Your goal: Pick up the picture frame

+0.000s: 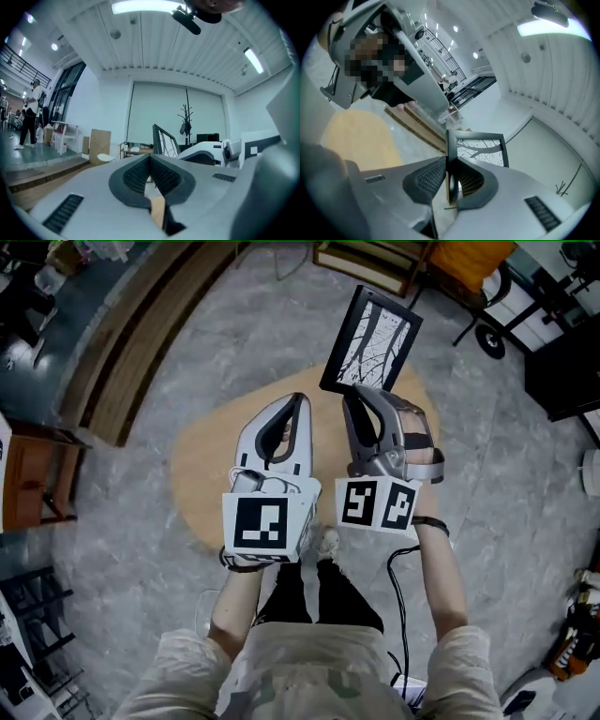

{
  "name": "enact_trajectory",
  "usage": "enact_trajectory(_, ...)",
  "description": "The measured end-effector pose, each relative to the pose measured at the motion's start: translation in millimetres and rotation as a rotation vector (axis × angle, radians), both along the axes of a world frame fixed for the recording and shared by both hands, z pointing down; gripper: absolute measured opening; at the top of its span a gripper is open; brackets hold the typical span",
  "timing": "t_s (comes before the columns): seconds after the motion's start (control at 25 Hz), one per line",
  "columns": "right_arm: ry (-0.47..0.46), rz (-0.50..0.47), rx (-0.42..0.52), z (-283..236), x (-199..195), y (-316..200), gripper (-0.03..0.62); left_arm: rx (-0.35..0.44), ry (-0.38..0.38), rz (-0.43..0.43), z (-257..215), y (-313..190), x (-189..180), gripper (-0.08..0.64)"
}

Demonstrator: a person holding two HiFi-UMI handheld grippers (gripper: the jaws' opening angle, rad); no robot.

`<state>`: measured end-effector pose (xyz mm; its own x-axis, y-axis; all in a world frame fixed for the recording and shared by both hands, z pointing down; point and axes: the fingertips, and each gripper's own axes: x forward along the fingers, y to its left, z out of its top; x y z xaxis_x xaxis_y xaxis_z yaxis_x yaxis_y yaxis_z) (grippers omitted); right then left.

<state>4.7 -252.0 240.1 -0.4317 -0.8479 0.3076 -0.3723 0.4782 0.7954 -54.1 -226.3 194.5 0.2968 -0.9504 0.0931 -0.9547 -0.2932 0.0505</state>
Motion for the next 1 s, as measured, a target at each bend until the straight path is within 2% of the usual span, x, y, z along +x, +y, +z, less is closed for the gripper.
enact_trajectory(0.12,-0.068,-0.003,0.098,-75,-3,18,0.078,0.103,-0.017,-0.008,-67,14,-3,0.009)
enact_trajectory(0.2,-0.167,0.018,0.129,-117,1,33,0.078,0.143,-0.024,-0.026,-104,26,-5,0.009)
enact_trajectory(0.4,-0.501,0.063,0.132,-199,3,98,0.078,0.19,-0.003,-0.054,-161,76,-24,0.009)
enact_trajectory(0.52,-0.794,0.085,0.079,-224,6,131,0.078,0.198,0.02,-0.05,-177,100,-33,0.009)
enact_trajectory(0.6,-0.908,0.086,0.035,-227,13,150,0.078,0.189,0.035,-0.038,-176,117,-32,0.009)
enact_trajectory(0.76,-1.01,0.098,-0.038,-215,29,179,0.078,0.148,0.026,-0.013,-159,138,-25,0.009)
enact_trajectory(1.0,-1.037,0.158,-0.084,-192,46,193,0.078,0.155,0.01,0.004,-151,146,-13,0.009)
